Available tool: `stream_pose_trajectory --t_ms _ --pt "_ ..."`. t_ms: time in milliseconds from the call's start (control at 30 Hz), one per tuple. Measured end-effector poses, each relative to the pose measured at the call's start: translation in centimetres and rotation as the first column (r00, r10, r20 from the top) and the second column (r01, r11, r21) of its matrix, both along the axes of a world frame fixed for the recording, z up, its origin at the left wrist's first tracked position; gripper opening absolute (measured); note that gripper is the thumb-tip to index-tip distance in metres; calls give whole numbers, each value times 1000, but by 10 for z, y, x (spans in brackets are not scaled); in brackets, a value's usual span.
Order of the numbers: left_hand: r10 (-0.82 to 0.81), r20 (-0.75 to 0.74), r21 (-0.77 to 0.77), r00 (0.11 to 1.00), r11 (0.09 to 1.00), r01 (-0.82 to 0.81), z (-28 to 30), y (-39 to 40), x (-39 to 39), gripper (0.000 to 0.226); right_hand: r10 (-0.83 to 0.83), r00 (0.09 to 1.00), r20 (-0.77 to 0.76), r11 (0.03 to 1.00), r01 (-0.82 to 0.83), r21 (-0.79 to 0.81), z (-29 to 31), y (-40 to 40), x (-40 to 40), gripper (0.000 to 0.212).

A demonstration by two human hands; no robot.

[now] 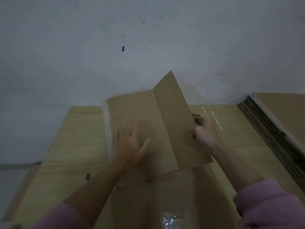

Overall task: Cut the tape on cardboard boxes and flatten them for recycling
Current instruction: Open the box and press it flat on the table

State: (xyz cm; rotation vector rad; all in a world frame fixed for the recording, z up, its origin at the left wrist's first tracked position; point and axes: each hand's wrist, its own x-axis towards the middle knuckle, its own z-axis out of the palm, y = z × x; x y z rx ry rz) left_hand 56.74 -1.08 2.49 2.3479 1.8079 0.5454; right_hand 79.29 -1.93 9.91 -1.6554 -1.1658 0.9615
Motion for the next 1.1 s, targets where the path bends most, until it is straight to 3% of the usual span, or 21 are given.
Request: stream_pose_trajectory --t_ms 67,133,200,267,333,400,467,533,600,767,1100 --pt "119 -32 -131 992 984 -123 -14 17 -6 102 -53 996 -76 996 58 73 -21 14 4 44" --pt "134 -85 -179 987 973 -147 -29 29 -12 105 -85 994 -63 988 92 123 -43 26 11 48" --pt "124 -116 -202 985 969 -146 -44 39 -13 102 -97 993 64 985 87 148 -62 35 18 53" --pt "124 -119 -195 985 970 -145 -59 46 -13 96 -90 940 330 988 42 149 -74 40 20 54" --pt "123 -122 -178 985 973 -143 -68 50 -13 90 -77 755 651 992 -7 125 -85 44 16 60" --pt "124 -118 -164 985 976 -142 -72 53 -13 87 -78 475 877 991 -62 122 -99 47 12 67" --pt "116 -108 -163 987 978 -133 -73 54 -14 86 -22 292 956 985 -160 71 -106 54 6 69" --pt "113 -98 -156 989 979 -128 -74 55 -15 85 54 187 981 963 -268 -2 -111 62 -4 69" --pt "115 -101 -149 988 980 -129 -76 53 -16 84 134 180 975 957 -278 -80 -118 70 -13 66" --pt "56 -166 -198 985 976 -89 -80 54 -19 89 357 347 867 934 -154 -323 -147 64 -11 79" --pt "59 -164 -247 985 964 -99 -74 105 -3 94 388 446 806 922 -183 -342 -141 116 -56 65"
